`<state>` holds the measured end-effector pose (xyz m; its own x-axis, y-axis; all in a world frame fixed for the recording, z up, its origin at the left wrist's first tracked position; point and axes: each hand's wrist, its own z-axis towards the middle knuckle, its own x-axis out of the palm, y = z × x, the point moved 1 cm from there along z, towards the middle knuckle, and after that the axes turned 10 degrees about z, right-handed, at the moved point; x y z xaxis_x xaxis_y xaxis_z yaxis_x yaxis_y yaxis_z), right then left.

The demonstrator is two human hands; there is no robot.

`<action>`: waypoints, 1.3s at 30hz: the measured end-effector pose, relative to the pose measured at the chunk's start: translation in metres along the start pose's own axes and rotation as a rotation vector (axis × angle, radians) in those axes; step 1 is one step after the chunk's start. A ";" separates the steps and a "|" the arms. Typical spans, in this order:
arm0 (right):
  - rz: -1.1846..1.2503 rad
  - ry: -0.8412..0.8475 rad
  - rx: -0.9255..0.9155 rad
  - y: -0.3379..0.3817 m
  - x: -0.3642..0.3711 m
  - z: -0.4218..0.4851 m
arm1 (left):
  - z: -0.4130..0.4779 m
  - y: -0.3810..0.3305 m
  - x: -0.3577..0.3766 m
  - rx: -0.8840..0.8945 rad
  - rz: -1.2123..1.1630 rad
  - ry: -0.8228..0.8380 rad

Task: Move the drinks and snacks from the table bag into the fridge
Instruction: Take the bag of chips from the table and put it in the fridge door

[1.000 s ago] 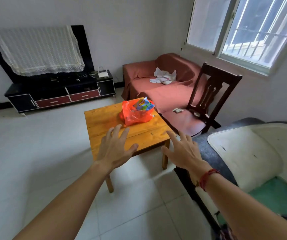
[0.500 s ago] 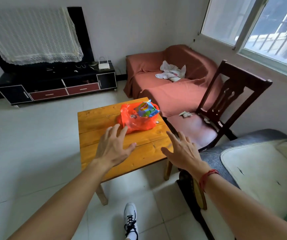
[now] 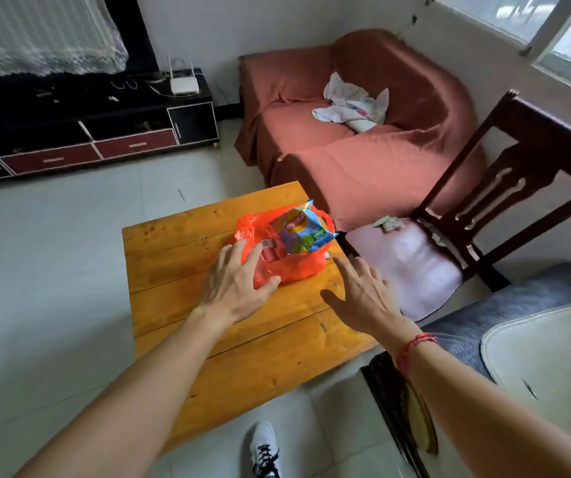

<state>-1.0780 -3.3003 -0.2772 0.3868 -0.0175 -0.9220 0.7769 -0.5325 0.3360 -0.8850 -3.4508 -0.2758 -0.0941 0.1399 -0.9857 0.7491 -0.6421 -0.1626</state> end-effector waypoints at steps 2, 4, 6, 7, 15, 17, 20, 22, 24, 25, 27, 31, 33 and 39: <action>0.001 0.017 0.018 -0.002 0.003 0.021 | 0.022 0.001 0.006 0.003 -0.024 0.026; 0.004 0.019 0.027 -0.004 0.004 0.040 | 0.041 -0.001 0.012 0.006 -0.052 0.047; 0.006 0.032 0.033 -0.008 0.003 0.058 | 0.058 -0.002 0.019 0.001 -0.064 0.071; 0.010 0.042 0.036 -0.010 0.003 0.067 | 0.065 -0.003 0.023 -0.005 -0.069 0.081; 0.067 0.110 0.029 -0.028 0.007 0.124 | 0.096 -0.015 0.041 -0.124 -0.148 0.138; 0.080 0.122 0.032 -0.030 0.007 0.139 | 0.107 -0.014 0.046 -0.143 -0.152 0.156; 0.139 0.147 0.042 -0.034 0.011 0.164 | 0.129 -0.015 0.056 -0.177 -0.202 0.185; 0.228 0.186 0.044 -0.038 0.015 0.183 | 0.146 -0.018 0.066 -0.215 -0.308 0.208; 0.297 0.212 0.041 -0.042 0.021 0.204 | 0.165 -0.021 0.079 -0.265 -0.393 0.256; 0.317 0.213 0.046 -0.044 0.023 0.214 | 0.175 -0.022 0.087 -0.285 -0.411 0.276; 0.337 0.203 0.050 -0.047 0.028 0.235 | 0.193 -0.022 0.103 -0.350 -0.463 0.310; 0.373 0.209 0.091 -0.054 0.044 0.275 | 0.225 -0.021 0.135 -0.571 -0.685 0.380; 0.403 0.217 0.117 -0.058 0.053 0.290 | 0.237 -0.019 0.151 -0.619 -0.736 0.395; 0.526 0.276 0.224 -0.066 0.077 0.326 | 0.265 -0.017 0.192 -0.727 -0.896 0.403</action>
<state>-1.2614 -3.5426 -0.4329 0.8252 -0.1221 -0.5515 0.3374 -0.6765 0.6546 -1.0892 -3.6125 -0.4743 -0.6518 0.6228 -0.4327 0.7280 0.3543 -0.5869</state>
